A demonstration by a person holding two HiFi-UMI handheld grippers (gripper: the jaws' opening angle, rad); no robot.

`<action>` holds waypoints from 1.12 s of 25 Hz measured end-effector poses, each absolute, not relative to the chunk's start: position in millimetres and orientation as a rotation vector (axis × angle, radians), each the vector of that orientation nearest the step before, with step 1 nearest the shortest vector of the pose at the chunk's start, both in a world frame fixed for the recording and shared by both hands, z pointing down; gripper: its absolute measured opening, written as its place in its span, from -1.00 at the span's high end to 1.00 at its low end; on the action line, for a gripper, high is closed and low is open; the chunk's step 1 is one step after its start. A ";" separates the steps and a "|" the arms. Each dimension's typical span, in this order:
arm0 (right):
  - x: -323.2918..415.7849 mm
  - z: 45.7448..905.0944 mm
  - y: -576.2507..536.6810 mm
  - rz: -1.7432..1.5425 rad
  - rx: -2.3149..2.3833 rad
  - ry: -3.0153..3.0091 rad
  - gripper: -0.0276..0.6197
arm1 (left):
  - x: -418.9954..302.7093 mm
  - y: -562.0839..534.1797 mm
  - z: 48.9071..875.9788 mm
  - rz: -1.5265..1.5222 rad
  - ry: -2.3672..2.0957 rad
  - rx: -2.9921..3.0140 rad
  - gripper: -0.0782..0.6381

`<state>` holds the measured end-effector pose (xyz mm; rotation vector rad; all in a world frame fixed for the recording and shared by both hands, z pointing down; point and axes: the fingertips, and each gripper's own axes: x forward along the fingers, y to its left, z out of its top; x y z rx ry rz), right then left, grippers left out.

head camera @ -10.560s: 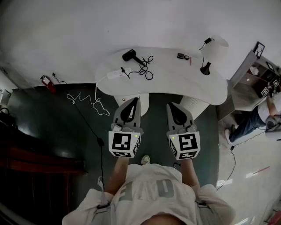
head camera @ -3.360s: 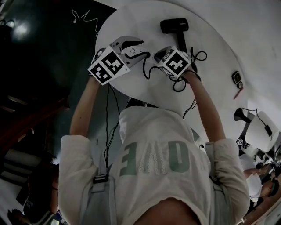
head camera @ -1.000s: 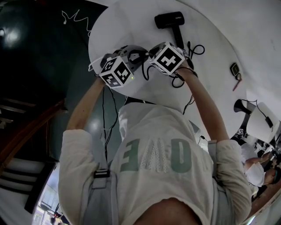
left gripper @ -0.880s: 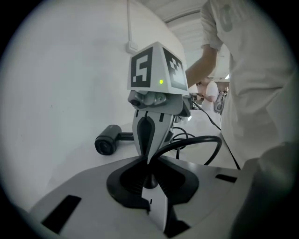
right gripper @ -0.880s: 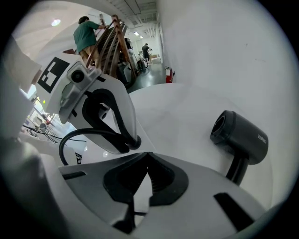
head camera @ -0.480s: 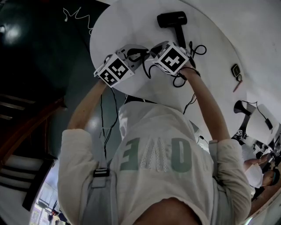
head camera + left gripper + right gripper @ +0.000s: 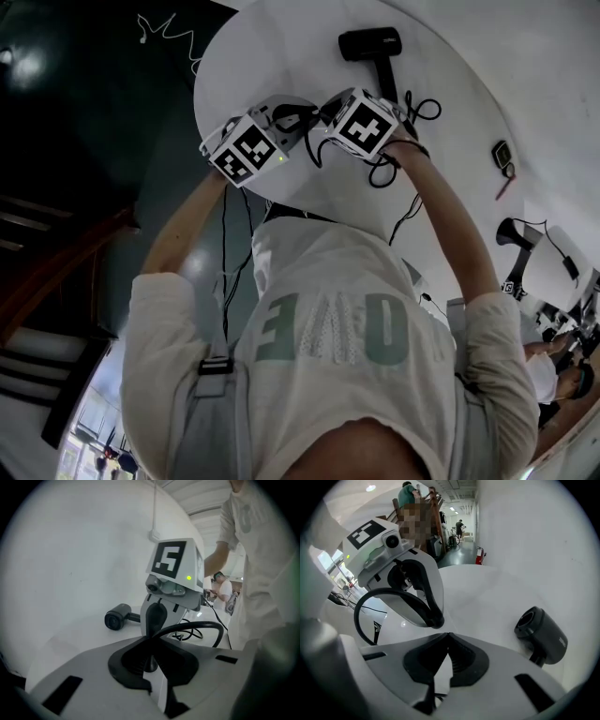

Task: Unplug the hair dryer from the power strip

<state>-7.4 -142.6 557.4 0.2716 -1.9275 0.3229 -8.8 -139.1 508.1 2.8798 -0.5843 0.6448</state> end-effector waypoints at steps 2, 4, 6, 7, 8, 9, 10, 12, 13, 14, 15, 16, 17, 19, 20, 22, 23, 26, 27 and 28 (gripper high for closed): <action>-10.0 558.2 -140.3 0.324 0.263 -1.931 0.86 | -9.0 -145.1 494.9 0.578 -0.635 2.884 0.66; -8.3 559.3 -145.3 0.320 0.270 -1.937 0.86 | -3.8 -163.1 445.3 0.452 -0.715 3.005 0.66; -11.5 556.5 -145.0 0.352 0.278 -1.979 0.86 | 2.0 -183.1 384.3 0.295 -0.791 3.158 0.66; -13.2 556.3 -139.2 0.373 0.271 -2.003 0.85 | 3.0 -189.0 362.2 0.233 -0.810 3.211 0.66; -11.2 558.5 -134.4 0.382 0.263 -2.011 0.85 | 1.7 -191.0 350.5 0.203 -0.815 3.240 0.66; -6.9 561.5 -134.5 0.379 0.262 -2.003 0.85 | -1.5 -191.2 347.8 0.209 -0.819 3.253 0.66; -3.9 562.9 -138.2 0.373 0.264 -1.992 0.85 | -5.8 -191.2 349.6 0.228 -0.825 3.252 0.66; -3.9 561.5 -144.5 0.368 0.273 -1.985 0.85 | -13.5 -189.7 355.4 0.247 -0.833 3.230 0.66; -5.0 560.9 -144.9 0.370 0.274 -1.986 0.85 | -15.7 -187.7 358.2 0.252 -0.837 3.220 0.66; -6.2 560.7 -144.1 0.371 0.272 -1.987 0.86 | -17.2 -185.6 360.3 0.256 -0.839 3.213 0.66; -7.5 560.7 -143.3 0.369 0.268 -1.986 0.85 | -18.2 -183.9 361.4 0.254 -0.840 3.208 0.66; -8.7 560.6 -142.8 0.364 0.265 -1.984 0.85 | -18.8 -182.7 361.7 0.249 -0.839 3.203 0.66; -9.7 560.6 -142.7 0.360 0.264 -1.982 0.85 | -18.9 -182.0 361.5 0.244 -0.838 3.200 0.66; -10.6 560.8 -142.9 0.355 0.267 -1.982 0.85 | -17.4 -181.4 360.9 0.239 -0.836 3.201 0.66; -10.5 560.7 -143.0 0.353 0.270 -1.983 0.85 | -16.1 -181.1 360.5 0.235 -0.834 3.200 0.66; -9.7 560.4 -143.3 0.346 0.280 -1.986 0.85 | -13.2 -180.5 359.3 0.222 -0.829 3.191 0.66; -9.2 560.2 -143.4 0.344 0.284 -1.988 0.85 | -12.0 -180.3 358.4 0.211 -0.827 3.181 0.66; -8.6 559.6 -143.2 0.350 0.299 -1.983 0.85 | -11.0 -178.9 355.7 0.196 -0.831 3.167 0.66; -8.3 559.1 -143.5 0.352 0.307 -1.975 0.85 | -11.4 -178.4 355.2 0.197 -0.833 3.166 0.66; -7.8 558.6 -144.1 0.352 0.314 -1.965 0.85 | -11.9 -178.2 354.9 0.198 -0.835 3.165 0.66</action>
